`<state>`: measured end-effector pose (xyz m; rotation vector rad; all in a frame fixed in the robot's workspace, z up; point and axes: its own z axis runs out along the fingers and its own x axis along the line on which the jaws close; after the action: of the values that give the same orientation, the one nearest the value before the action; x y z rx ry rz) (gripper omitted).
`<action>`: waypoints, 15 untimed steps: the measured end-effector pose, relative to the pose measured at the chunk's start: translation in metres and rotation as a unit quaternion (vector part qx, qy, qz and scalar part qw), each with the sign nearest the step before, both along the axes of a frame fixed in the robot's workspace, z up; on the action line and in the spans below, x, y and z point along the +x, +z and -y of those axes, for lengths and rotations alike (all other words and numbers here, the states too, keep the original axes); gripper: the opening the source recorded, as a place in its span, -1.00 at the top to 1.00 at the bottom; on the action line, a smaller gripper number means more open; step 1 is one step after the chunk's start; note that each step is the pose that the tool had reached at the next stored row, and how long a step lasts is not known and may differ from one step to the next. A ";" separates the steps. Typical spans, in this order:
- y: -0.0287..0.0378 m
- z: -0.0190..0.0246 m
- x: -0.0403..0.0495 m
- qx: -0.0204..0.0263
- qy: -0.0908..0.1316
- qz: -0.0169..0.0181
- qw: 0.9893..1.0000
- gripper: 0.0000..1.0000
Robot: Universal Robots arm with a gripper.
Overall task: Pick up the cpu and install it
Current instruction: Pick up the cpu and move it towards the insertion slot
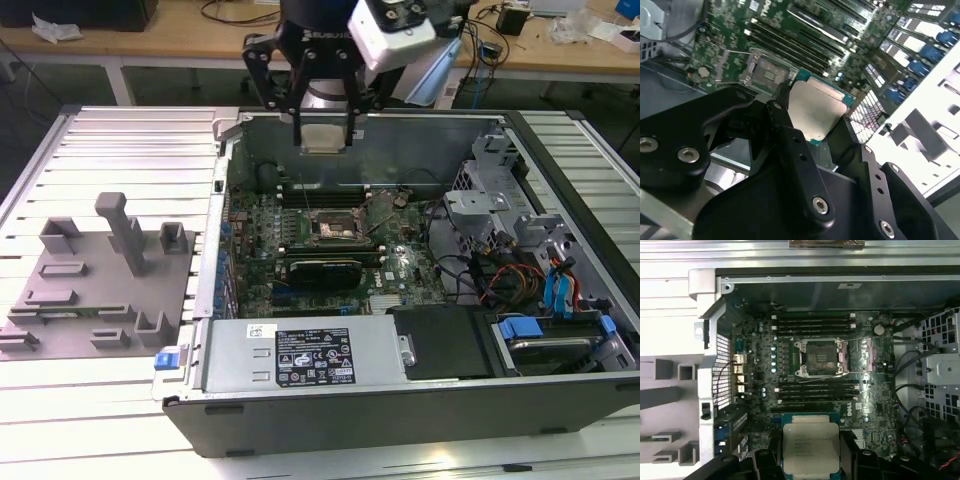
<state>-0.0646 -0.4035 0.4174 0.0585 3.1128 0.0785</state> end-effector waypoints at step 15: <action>-0.0090 0.0000 0.0217 0.000 0.000 -0.001 1.000 -0.09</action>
<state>-0.0429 -0.4035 0.4084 0.0585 3.1142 0.0785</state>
